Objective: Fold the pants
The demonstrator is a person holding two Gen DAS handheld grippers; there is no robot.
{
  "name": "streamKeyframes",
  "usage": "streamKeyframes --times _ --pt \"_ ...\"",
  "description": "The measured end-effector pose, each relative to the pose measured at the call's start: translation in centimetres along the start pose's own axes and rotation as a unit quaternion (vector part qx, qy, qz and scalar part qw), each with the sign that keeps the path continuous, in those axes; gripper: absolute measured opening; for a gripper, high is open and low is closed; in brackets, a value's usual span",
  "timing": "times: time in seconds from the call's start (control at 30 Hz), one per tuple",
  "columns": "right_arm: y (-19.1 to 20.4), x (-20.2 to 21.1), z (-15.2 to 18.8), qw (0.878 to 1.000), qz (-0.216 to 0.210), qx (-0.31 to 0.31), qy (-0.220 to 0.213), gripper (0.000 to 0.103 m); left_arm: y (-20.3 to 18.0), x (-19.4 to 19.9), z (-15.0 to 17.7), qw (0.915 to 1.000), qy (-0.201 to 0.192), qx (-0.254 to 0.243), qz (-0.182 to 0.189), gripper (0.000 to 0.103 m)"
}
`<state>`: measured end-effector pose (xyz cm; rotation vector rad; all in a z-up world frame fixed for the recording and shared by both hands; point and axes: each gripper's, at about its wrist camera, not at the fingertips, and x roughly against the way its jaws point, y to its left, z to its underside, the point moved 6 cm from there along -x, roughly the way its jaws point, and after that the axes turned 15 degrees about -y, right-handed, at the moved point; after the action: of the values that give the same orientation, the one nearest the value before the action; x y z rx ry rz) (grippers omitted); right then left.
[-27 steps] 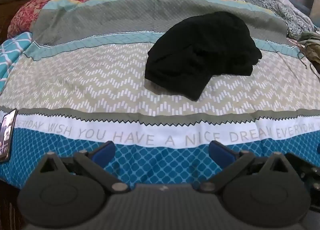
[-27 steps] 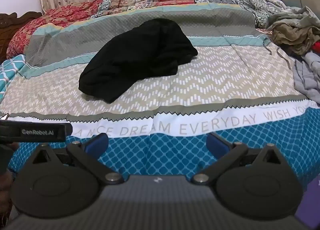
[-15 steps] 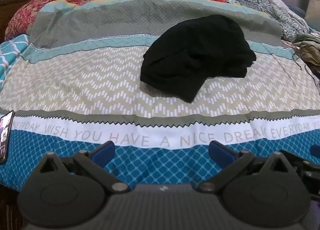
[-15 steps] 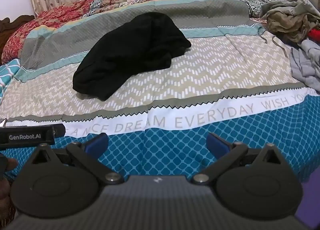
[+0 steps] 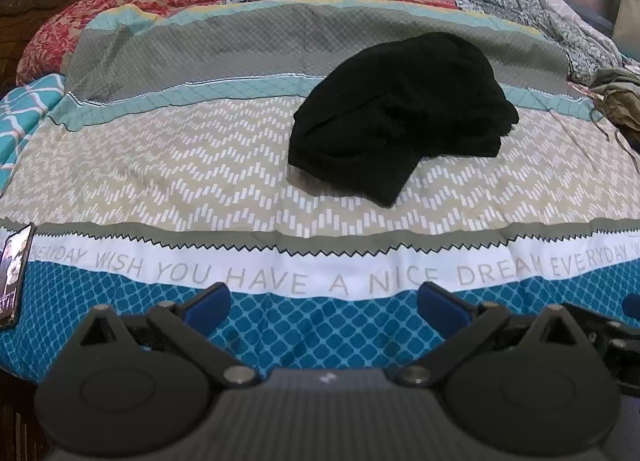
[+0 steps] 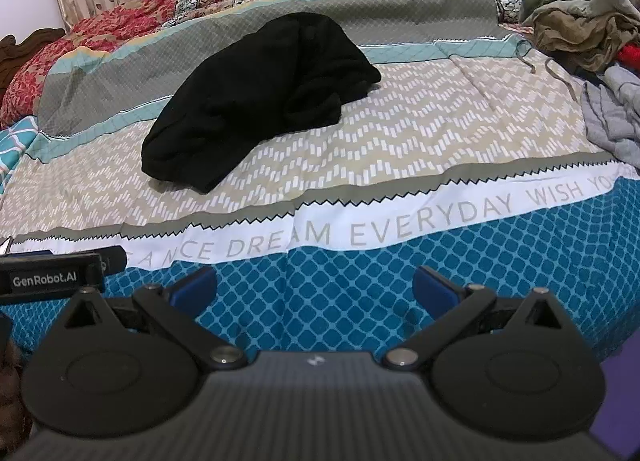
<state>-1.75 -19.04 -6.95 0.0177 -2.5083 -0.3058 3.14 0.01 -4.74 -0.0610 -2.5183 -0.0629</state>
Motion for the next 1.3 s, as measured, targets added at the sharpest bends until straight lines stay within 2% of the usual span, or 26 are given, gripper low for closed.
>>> streamKeyframes --times 0.2,0.67,0.97,1.3 --pt "-0.1 -0.1 0.2 1.000 0.000 -0.006 0.003 0.103 -0.2 -0.2 0.2 0.9998 0.012 0.010 0.014 0.103" --pt "-0.3 -0.5 0.5 1.000 -0.005 -0.017 0.009 0.103 0.5 -1.5 1.5 0.9988 0.045 0.019 0.001 0.103" --pt "-0.2 -0.2 0.1 1.000 0.001 -0.009 -0.012 0.103 0.6 -1.8 1.8 0.9986 0.051 0.013 -0.004 0.103" --pt "-0.5 -0.5 0.1 1.000 0.003 -0.016 -0.012 0.103 0.4 -2.0 1.9 0.9985 0.054 0.005 -0.004 0.103"
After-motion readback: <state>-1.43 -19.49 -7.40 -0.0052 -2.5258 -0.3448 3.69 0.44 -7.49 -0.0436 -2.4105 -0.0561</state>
